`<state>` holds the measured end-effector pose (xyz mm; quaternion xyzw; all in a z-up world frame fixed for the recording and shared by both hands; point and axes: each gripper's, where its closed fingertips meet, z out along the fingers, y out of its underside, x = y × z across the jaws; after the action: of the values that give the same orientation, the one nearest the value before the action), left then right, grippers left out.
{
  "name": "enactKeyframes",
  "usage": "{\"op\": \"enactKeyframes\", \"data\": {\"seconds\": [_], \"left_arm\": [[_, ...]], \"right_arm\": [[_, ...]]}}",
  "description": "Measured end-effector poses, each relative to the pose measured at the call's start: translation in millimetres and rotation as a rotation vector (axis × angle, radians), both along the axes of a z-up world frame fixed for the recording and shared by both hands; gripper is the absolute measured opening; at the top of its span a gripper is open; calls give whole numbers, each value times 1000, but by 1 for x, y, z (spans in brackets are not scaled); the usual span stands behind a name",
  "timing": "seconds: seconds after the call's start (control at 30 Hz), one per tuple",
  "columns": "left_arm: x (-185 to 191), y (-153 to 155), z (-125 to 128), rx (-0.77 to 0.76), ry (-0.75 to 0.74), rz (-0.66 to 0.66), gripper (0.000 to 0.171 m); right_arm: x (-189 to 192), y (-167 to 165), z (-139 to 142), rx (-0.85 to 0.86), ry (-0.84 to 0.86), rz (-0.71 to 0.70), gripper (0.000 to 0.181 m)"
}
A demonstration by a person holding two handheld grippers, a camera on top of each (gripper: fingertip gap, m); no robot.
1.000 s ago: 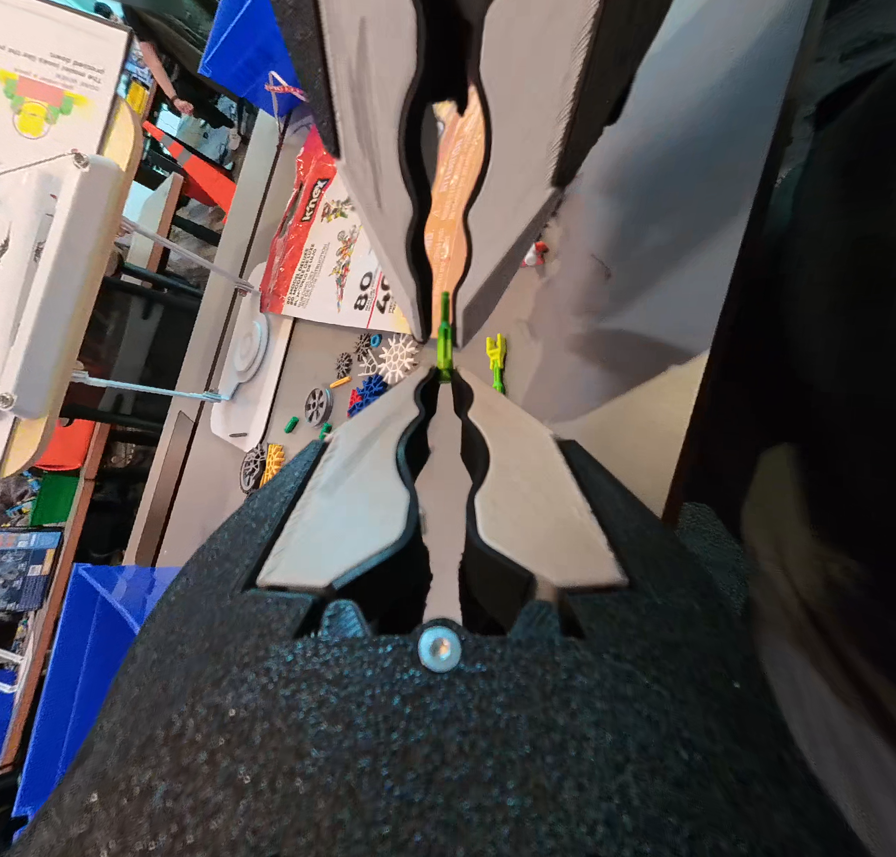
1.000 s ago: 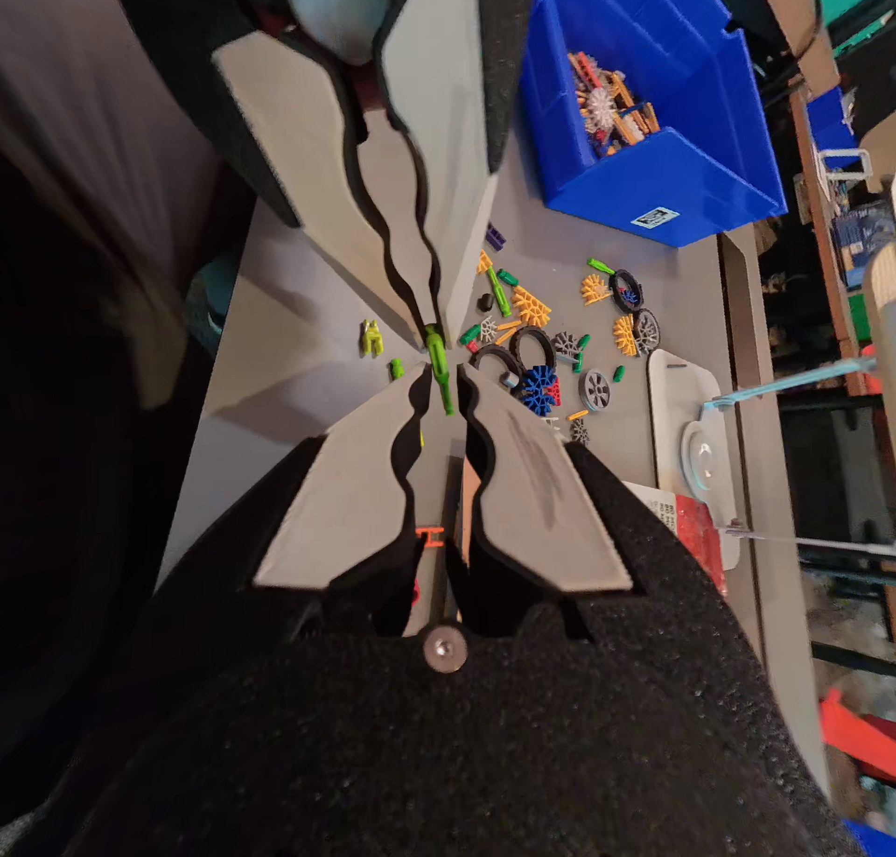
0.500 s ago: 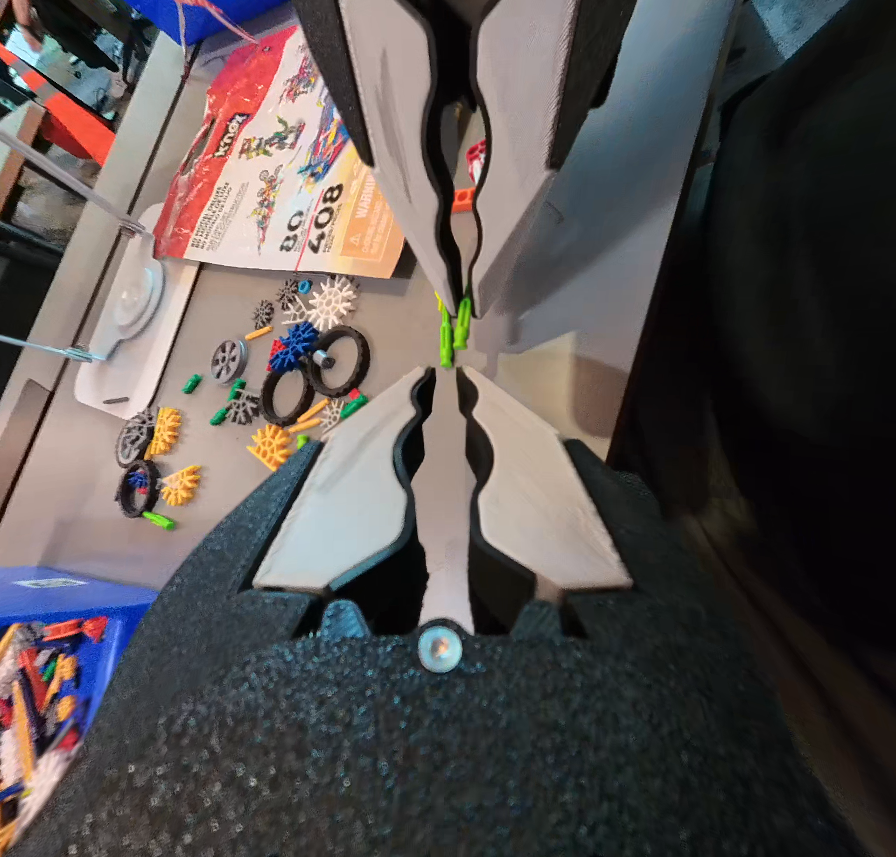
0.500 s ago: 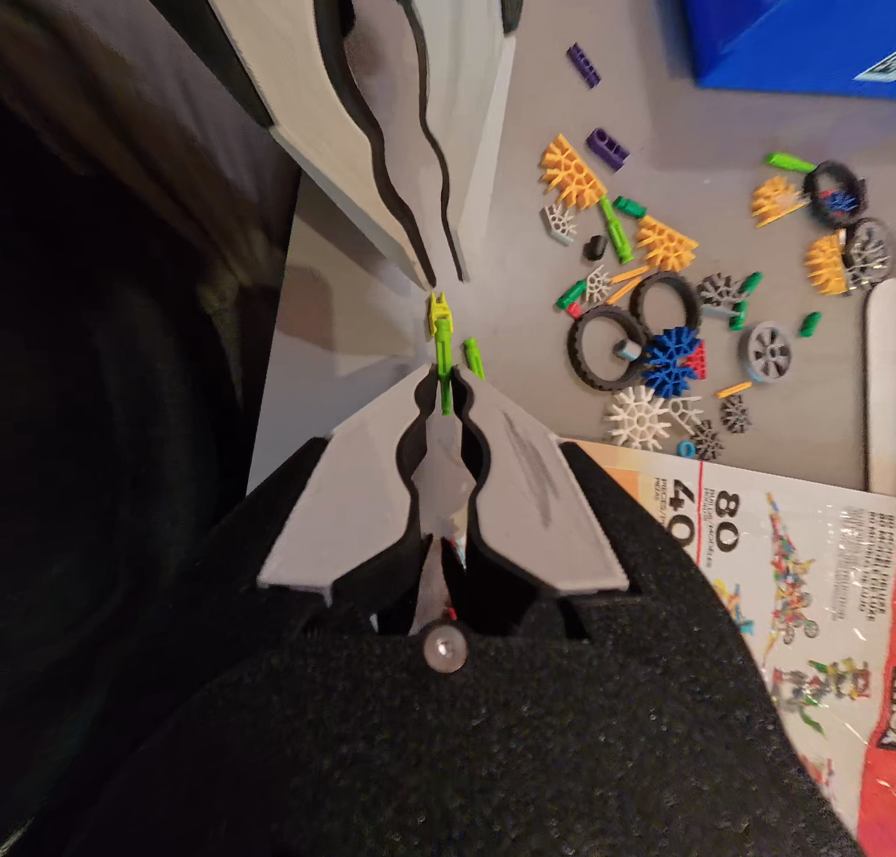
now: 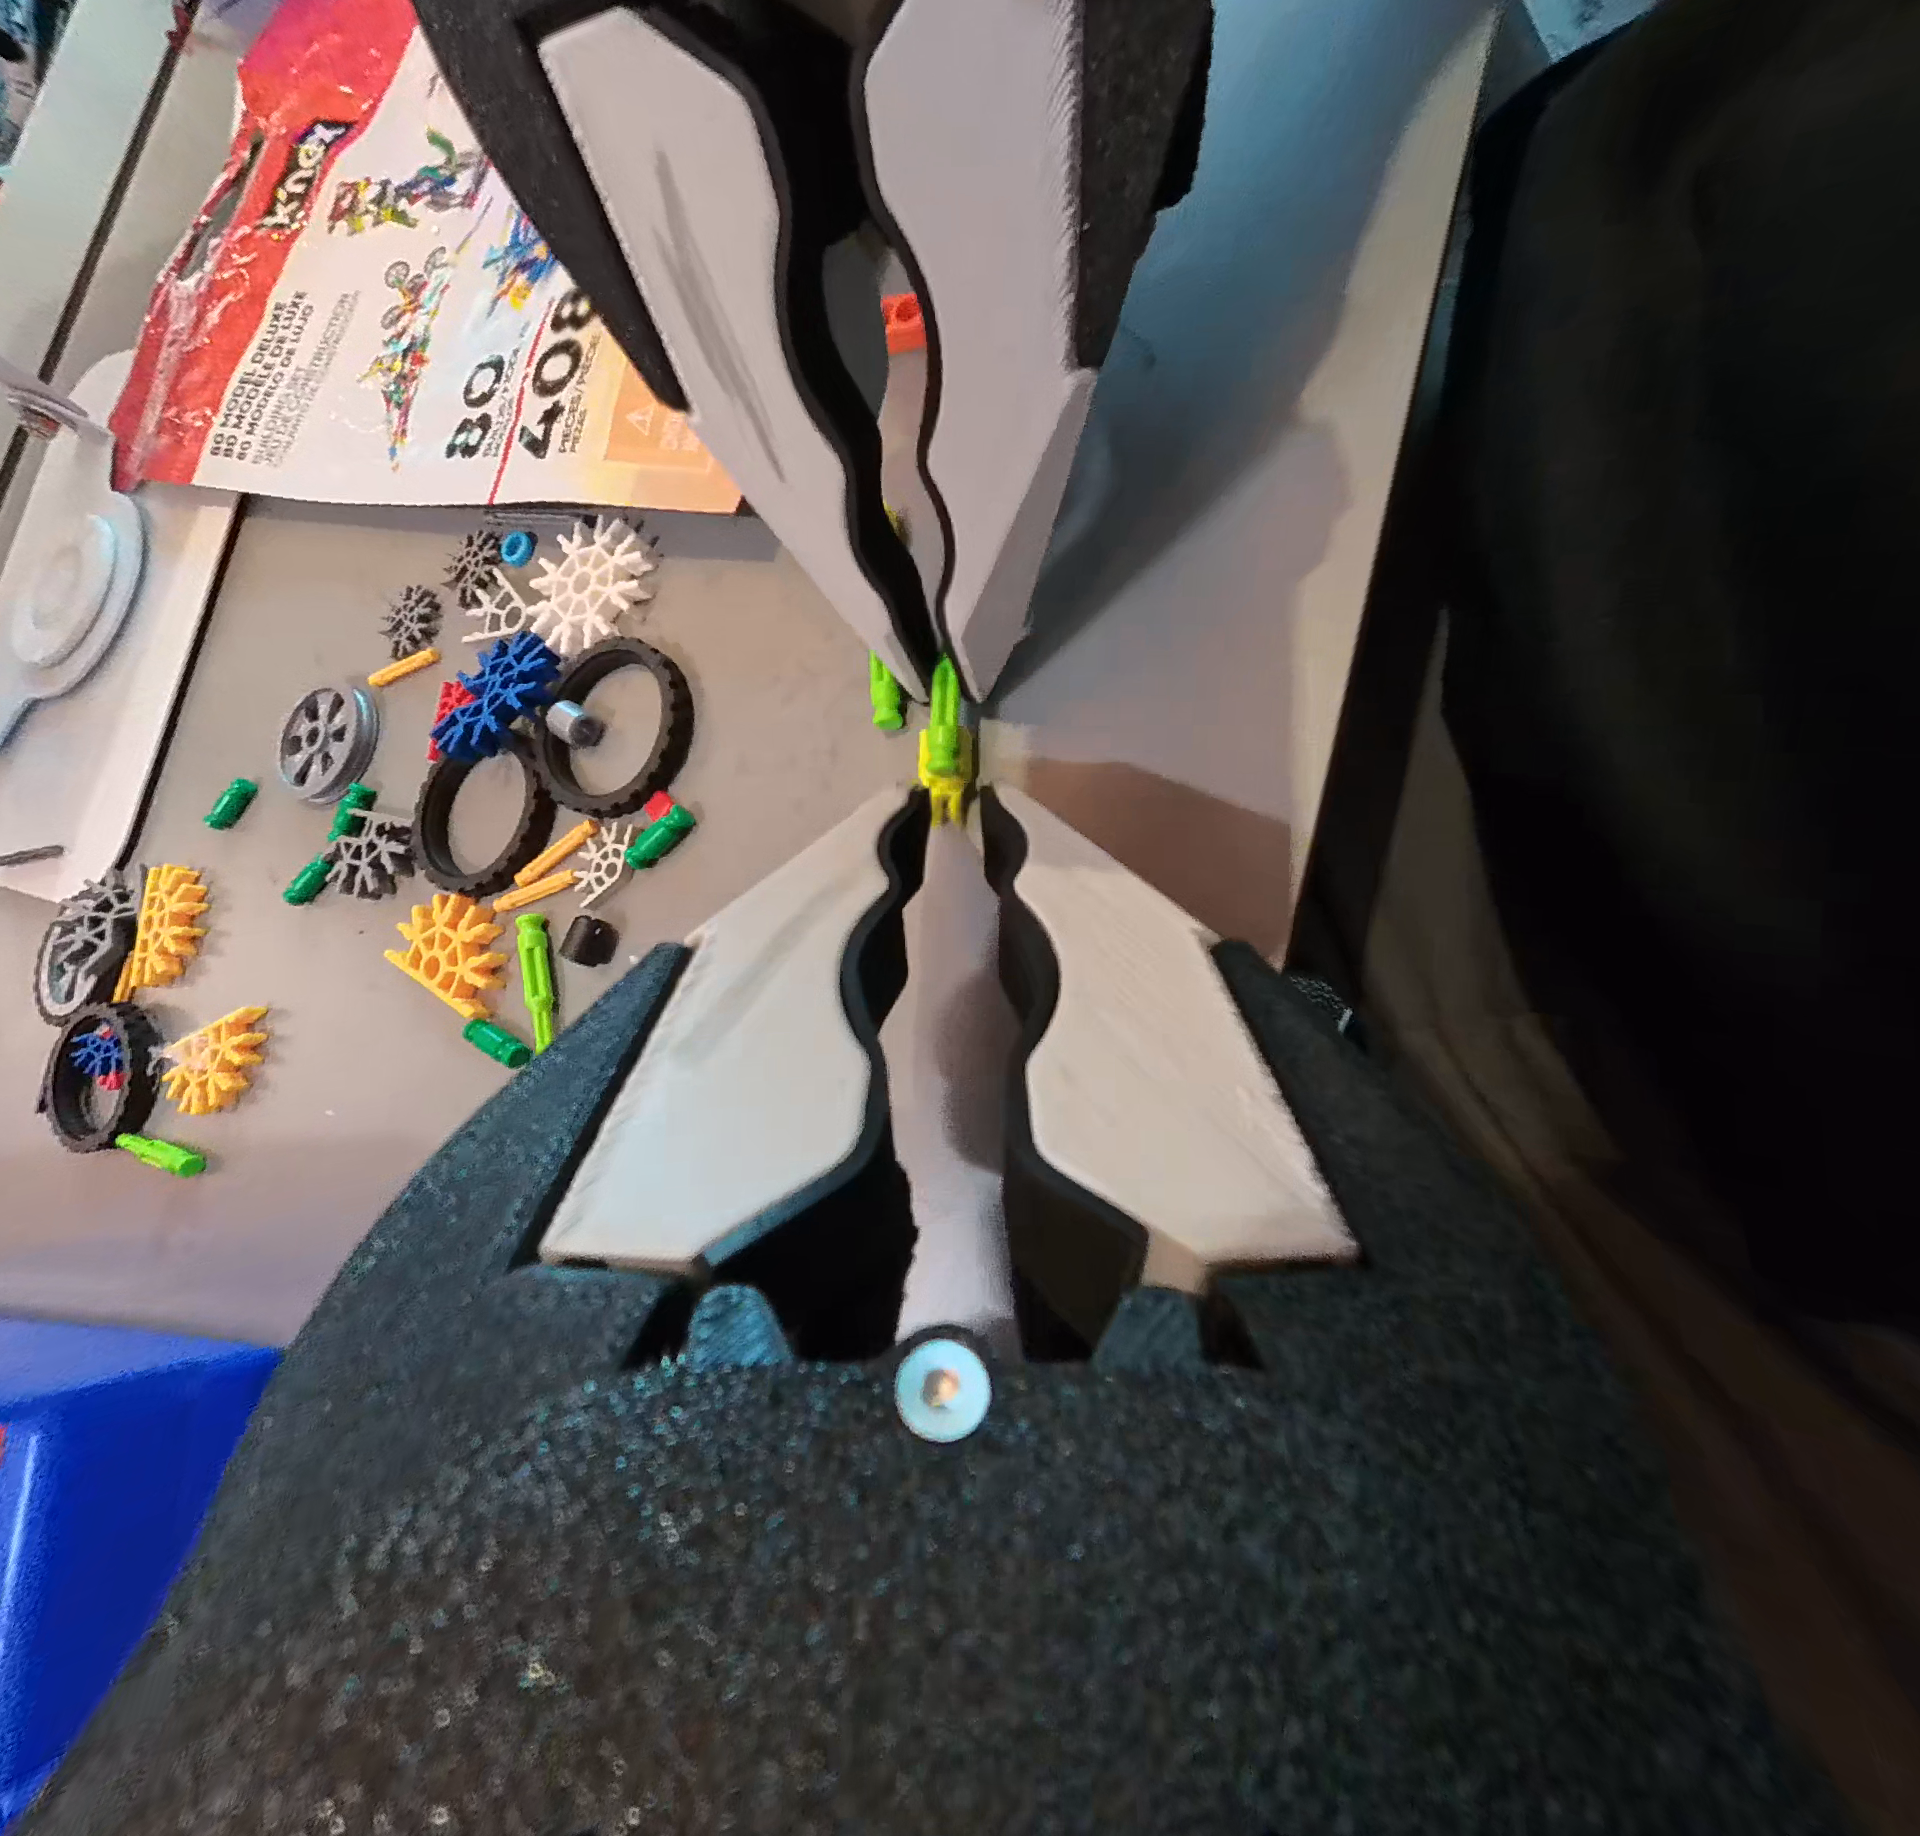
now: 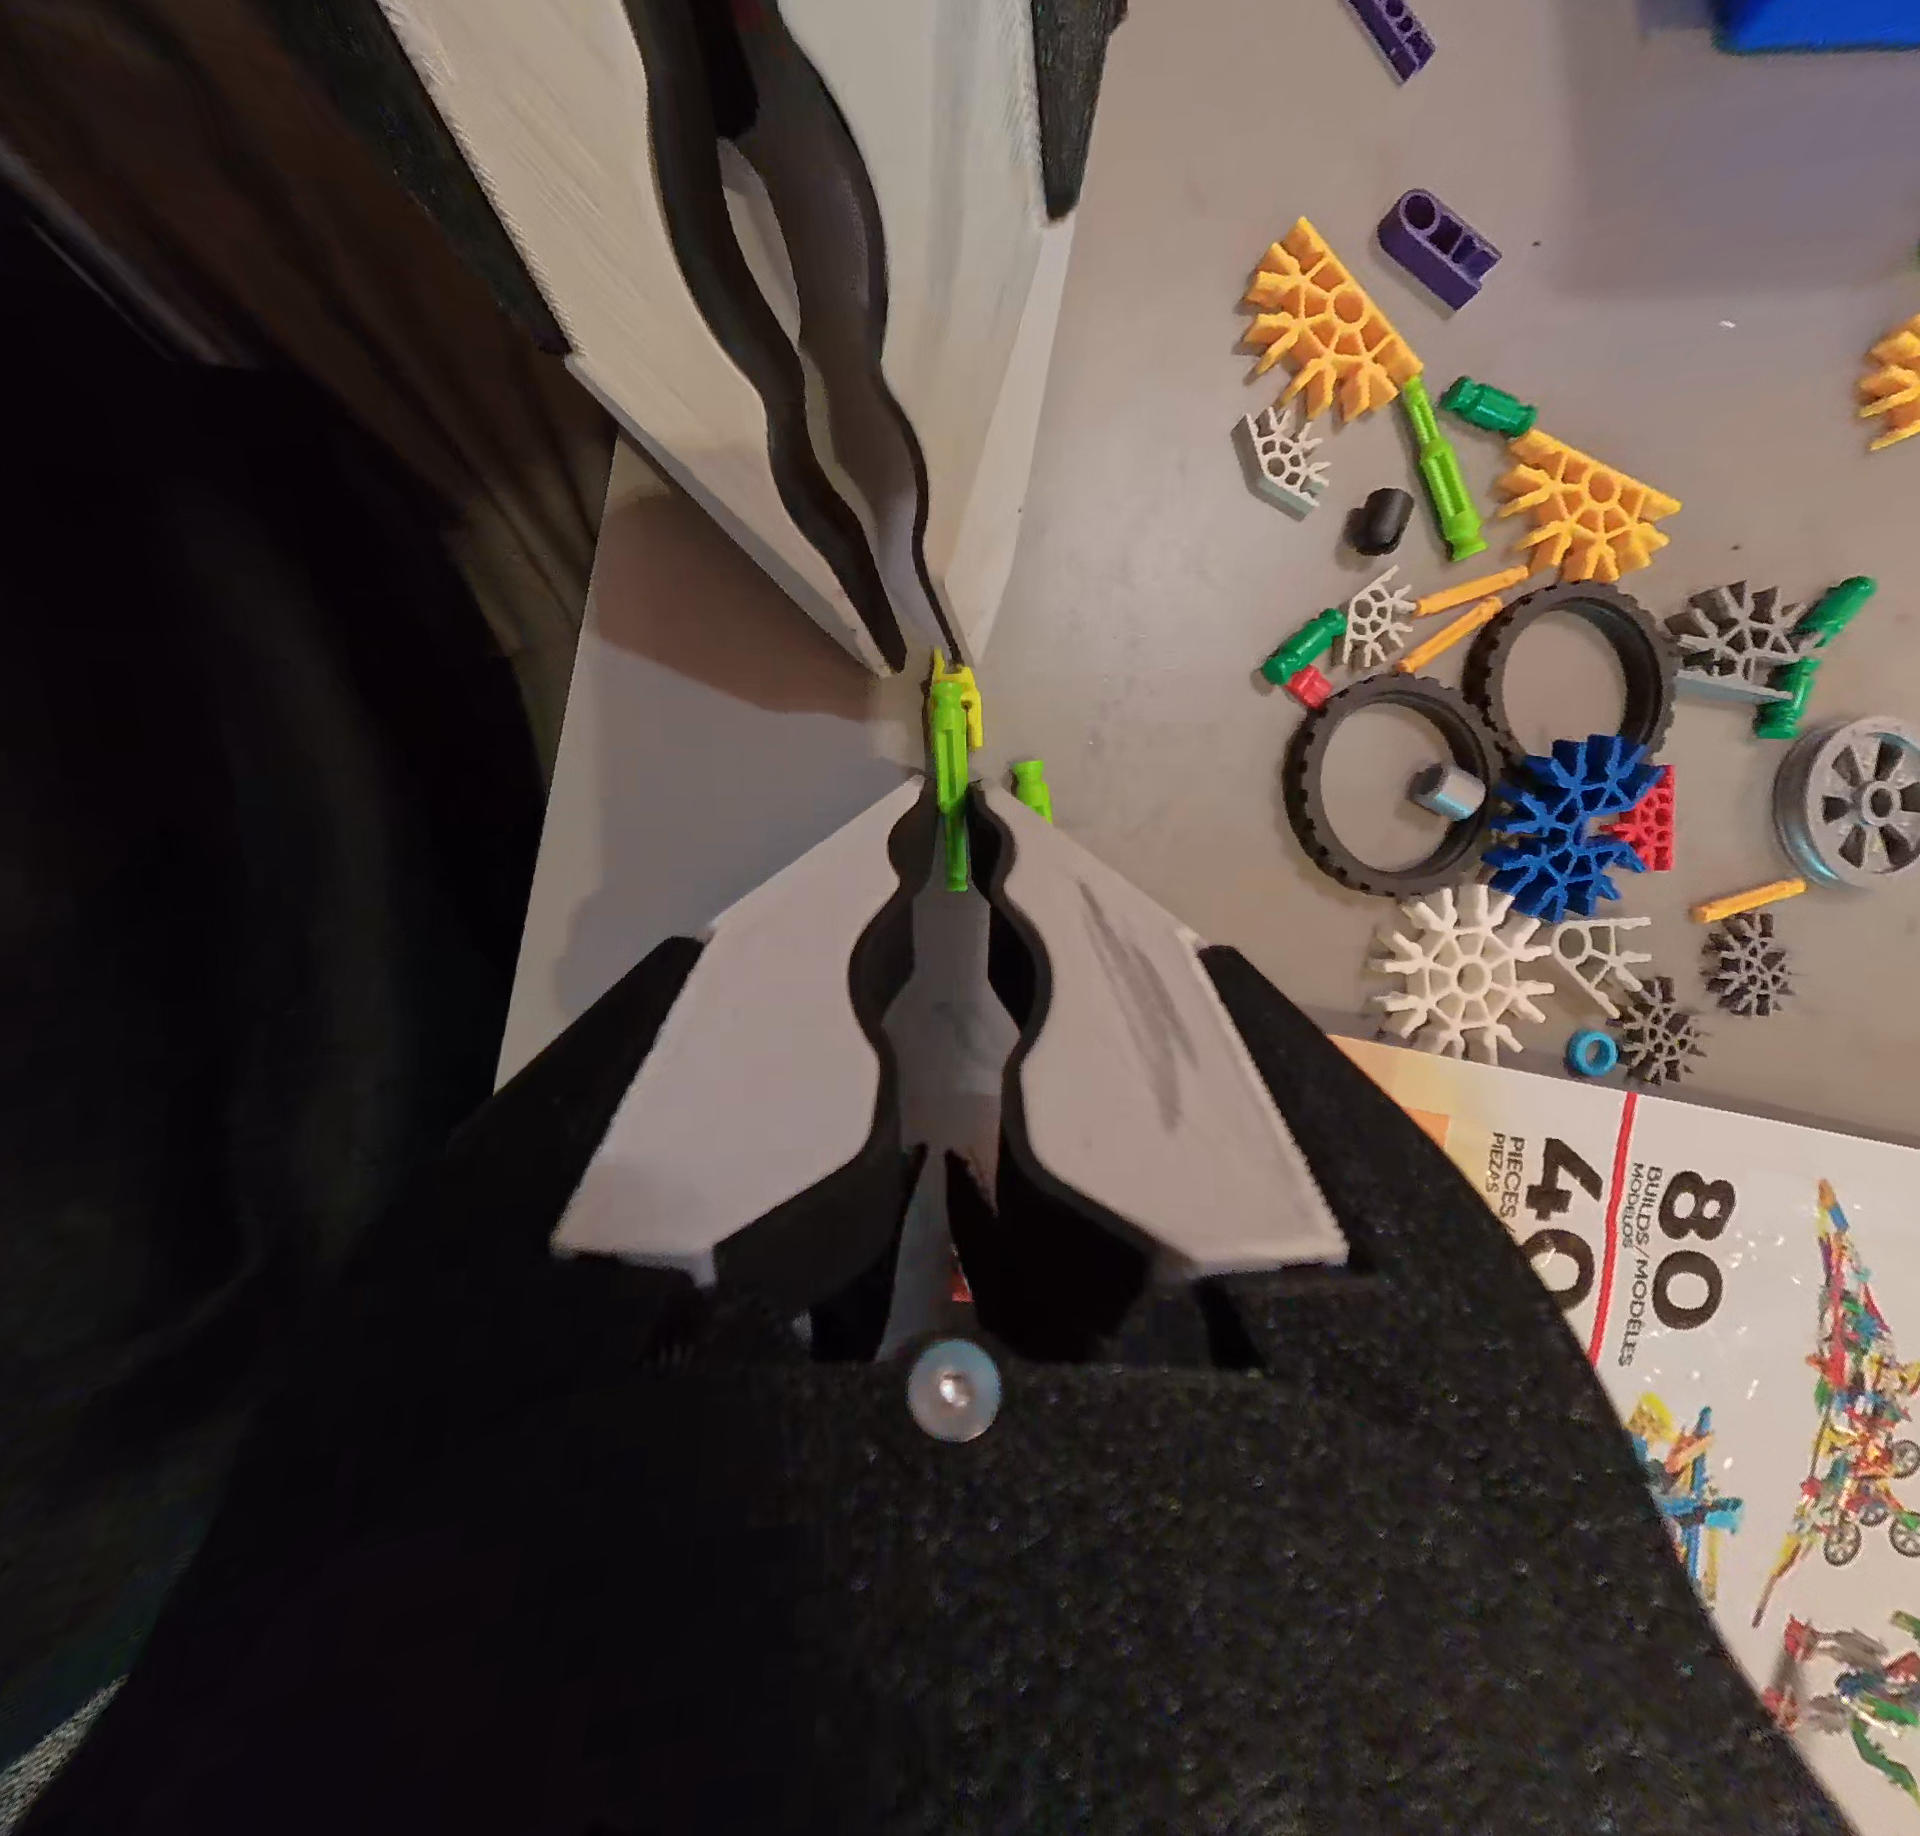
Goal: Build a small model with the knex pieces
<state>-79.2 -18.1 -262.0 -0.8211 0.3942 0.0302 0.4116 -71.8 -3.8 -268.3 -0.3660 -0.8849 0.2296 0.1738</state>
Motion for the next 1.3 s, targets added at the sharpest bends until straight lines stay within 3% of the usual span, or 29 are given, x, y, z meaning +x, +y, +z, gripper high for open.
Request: {"op": "enactKeyframes", "data": {"seconds": [0.77,0.93,1.3], "left_arm": [[5,4,6,37,0,-25,8],[7,5,5,39,12,-27,8],[10,5,-2,32,48,-33,2]], "right_arm": [[3,5,3,-15,-38,0,13],[-5,2,16,-72,22,-10,0],[-6,-3,3,-27,-10,26,0]]}}
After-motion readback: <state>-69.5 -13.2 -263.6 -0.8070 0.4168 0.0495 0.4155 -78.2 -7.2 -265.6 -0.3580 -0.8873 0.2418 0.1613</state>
